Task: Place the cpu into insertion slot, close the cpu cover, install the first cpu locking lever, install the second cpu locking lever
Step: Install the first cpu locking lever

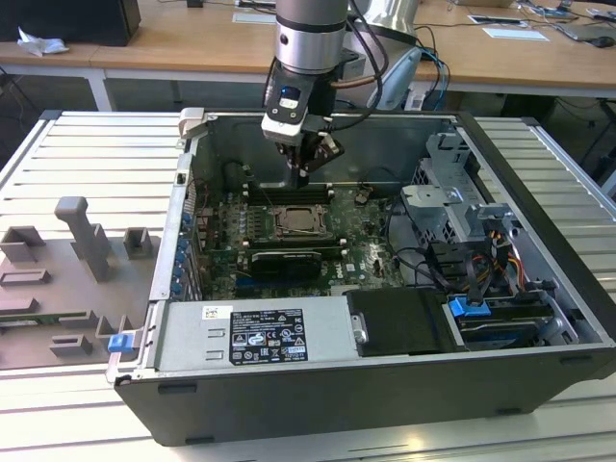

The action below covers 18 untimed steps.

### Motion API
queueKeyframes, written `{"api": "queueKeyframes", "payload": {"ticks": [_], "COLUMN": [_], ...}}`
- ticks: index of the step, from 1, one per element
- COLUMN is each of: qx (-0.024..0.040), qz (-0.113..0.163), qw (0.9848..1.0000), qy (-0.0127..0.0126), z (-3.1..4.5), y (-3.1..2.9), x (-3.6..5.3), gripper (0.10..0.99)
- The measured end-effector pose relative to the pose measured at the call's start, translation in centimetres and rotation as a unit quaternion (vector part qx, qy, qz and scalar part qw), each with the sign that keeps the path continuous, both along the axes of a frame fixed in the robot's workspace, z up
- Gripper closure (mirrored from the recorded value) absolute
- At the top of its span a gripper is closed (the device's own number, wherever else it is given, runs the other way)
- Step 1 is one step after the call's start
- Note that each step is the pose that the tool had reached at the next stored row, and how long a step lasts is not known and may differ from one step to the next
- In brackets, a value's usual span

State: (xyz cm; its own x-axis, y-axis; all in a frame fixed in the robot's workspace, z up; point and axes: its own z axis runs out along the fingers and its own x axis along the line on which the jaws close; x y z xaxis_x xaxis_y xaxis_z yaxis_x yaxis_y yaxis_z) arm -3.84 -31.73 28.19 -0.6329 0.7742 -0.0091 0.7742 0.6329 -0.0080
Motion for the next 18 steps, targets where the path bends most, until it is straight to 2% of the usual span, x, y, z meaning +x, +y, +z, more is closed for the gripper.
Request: {"api": "queueKeyframes", "payload": {"ticks": [5,7,10,13,15,17,18], "qx": [0.0,0.0,-0.0001,0.0,0.0,0.0,0.0], "qz": [0.026,0.055,0.092,0.117,0.145,0.161,0.175], "qw": [0.9997,0.9985,0.9957,0.9931,0.9894,0.987,0.9845], "qy": [0.0,0.0,0.0,0.0,0.0,0.0,0.0], "z": [0.0,0.0,-0.01,-0.01,-0.02,-0.03,-0.03], "y": [0.0,0.0,0.0,0.0,0.0,0.0,0.0], "x": [0.0,0.0,0.0,0.0,0.0,0.0,0.0], "gripper": [0.98,0.98,0.98,0.98,0.98,0.98,0.98]}}
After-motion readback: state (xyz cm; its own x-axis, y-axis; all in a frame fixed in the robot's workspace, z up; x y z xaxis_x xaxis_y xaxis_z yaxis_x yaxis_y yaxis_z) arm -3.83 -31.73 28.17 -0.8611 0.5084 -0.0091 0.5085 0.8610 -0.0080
